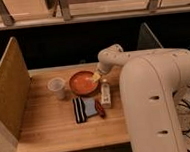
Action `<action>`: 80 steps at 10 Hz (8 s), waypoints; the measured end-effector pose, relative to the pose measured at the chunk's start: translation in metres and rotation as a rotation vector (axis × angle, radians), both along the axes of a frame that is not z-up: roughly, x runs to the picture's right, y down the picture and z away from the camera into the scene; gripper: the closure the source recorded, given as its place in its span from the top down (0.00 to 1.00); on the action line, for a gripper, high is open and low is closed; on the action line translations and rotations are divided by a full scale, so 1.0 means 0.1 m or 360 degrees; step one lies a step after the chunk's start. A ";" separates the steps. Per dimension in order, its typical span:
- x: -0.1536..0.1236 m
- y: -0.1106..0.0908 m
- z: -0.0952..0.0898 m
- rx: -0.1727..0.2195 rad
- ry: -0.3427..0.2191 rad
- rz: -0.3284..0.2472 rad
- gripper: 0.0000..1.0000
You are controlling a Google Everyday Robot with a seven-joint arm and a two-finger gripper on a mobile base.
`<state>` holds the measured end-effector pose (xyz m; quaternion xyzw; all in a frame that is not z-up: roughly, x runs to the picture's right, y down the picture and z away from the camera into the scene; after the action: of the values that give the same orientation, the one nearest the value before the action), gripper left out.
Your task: Drag the ceramic bowl in a circle
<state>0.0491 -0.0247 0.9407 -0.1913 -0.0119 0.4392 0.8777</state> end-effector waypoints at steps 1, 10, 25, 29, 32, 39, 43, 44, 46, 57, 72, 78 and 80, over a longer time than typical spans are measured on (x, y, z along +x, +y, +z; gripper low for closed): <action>0.00 0.00 0.00 -0.0001 0.0000 0.0001 0.80; -0.10 -0.34 0.10 0.0098 -0.0068 -0.0055 0.80; -0.54 0.04 0.73 -0.0242 -0.0177 -0.0132 0.03; -0.09 -0.22 0.66 -0.0180 -0.0043 -0.0075 0.00; -0.20 -0.49 0.70 -0.0099 -0.0051 -0.0119 0.00; -0.89 -0.55 0.81 -0.0083 -0.0283 -0.0233 0.00; -0.68 -0.31 0.64 -0.0171 -0.0261 -0.0217 0.00; -0.60 -0.24 0.60 -0.0199 -0.0240 -0.0209 0.00; 0.03 -0.08 0.60 -0.0281 -0.0023 -0.0130 0.00; -0.96 -0.54 0.77 -0.0085 -0.0244 -0.0281 0.00; -0.18 -0.58 0.82 -0.0072 0.0034 -0.0205 0.00; -0.61 -0.20 0.49 -0.0215 -0.0170 -0.0185 0.58; -0.56 -0.10 0.46 -0.0259 -0.0191 -0.0135 0.76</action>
<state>-0.0072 -0.0347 0.9866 -0.2882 -0.0205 0.3890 0.8748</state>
